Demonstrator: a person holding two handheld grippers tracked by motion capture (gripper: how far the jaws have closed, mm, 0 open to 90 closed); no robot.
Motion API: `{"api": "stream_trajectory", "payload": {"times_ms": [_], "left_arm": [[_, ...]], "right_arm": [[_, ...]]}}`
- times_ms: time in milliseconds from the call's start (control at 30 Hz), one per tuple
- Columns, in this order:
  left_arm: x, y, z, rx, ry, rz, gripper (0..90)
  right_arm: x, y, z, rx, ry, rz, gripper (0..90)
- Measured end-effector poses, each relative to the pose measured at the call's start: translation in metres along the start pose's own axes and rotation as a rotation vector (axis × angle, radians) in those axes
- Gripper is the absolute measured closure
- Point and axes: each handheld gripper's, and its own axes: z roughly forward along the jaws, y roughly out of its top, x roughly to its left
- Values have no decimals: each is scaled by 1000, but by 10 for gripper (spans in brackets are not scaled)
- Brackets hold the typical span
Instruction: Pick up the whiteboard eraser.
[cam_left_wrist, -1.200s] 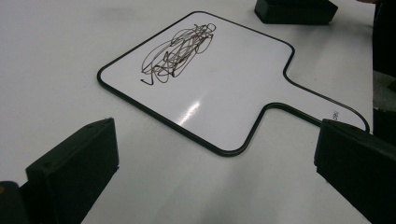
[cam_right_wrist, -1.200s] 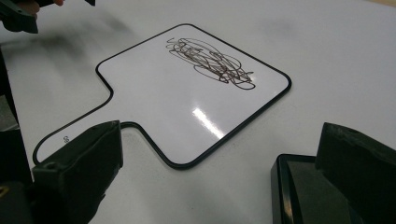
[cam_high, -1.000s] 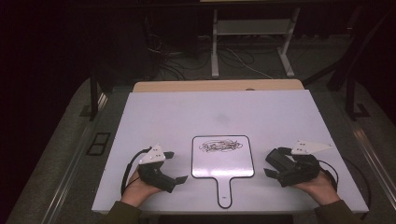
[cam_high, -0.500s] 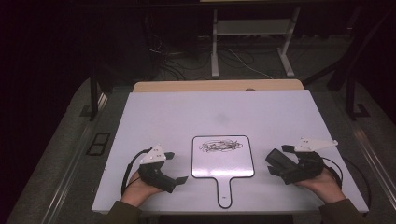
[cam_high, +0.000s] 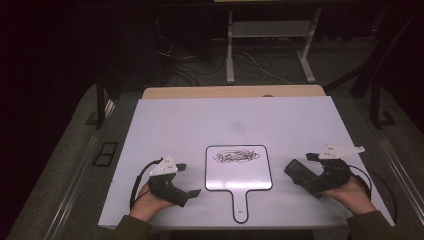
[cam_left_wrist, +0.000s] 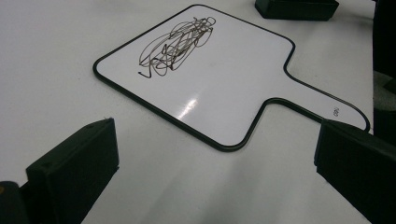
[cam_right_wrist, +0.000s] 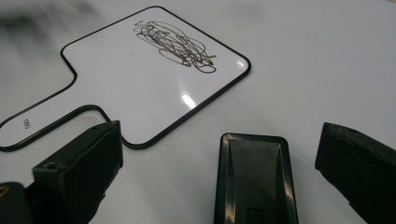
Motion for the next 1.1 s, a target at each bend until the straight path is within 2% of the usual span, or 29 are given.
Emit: {"api": "stream_trajectory", "payload": {"times_ms": [233, 700, 1100], "left_arm": [[0, 0, 0, -8, 3, -9, 0], [-1, 0, -1, -7, 0, -4, 0], [0, -1, -1, -2, 1, -4, 0]], "right_arm": [[-6, 1, 2, 25, -10, -4, 0], [-12, -7, -2, 119, -64, 11, 0], [-14, -12, 1, 201, -68, 18, 0]]}}
